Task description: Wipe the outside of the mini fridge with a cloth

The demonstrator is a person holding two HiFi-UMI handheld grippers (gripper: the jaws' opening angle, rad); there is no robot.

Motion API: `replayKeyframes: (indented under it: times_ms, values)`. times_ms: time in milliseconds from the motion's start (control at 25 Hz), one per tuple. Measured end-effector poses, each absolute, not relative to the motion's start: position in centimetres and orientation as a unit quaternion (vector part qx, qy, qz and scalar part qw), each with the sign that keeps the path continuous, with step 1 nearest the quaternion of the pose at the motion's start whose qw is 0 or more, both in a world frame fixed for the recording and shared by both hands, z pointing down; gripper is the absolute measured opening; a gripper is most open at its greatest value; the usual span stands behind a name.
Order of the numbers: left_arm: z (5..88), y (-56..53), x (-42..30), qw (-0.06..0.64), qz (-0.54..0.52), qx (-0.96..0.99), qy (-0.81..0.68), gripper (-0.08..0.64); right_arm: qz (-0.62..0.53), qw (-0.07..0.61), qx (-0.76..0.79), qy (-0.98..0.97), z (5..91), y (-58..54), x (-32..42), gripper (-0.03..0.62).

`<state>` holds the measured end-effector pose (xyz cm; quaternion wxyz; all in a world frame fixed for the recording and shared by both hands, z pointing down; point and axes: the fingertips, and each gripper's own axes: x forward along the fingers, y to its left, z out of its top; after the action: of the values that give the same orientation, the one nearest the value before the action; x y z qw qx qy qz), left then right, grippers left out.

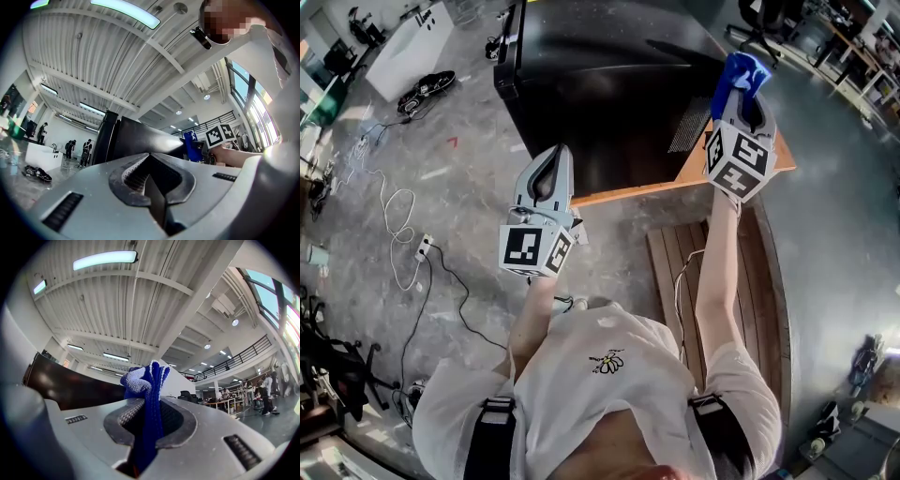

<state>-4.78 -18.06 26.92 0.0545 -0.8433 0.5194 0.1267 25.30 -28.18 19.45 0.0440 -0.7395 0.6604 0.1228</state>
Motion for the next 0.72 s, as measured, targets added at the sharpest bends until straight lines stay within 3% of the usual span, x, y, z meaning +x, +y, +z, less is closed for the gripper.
replayKeyframes:
  times_ms: [360,720]
  values:
    - [27.0,-17.6,-6.5,0.052,0.126,-0.840,0.526,0.005,0.115,0.066,-0.760,0.636,19.1,-26.7,25.8,0.061]
    - [26.8,-17.4,-9.3,0.055,0.129,-0.831,0.539,0.005,0.103,0.133,-0.641,0.749,17.4,-21.5,12.9,0.061]
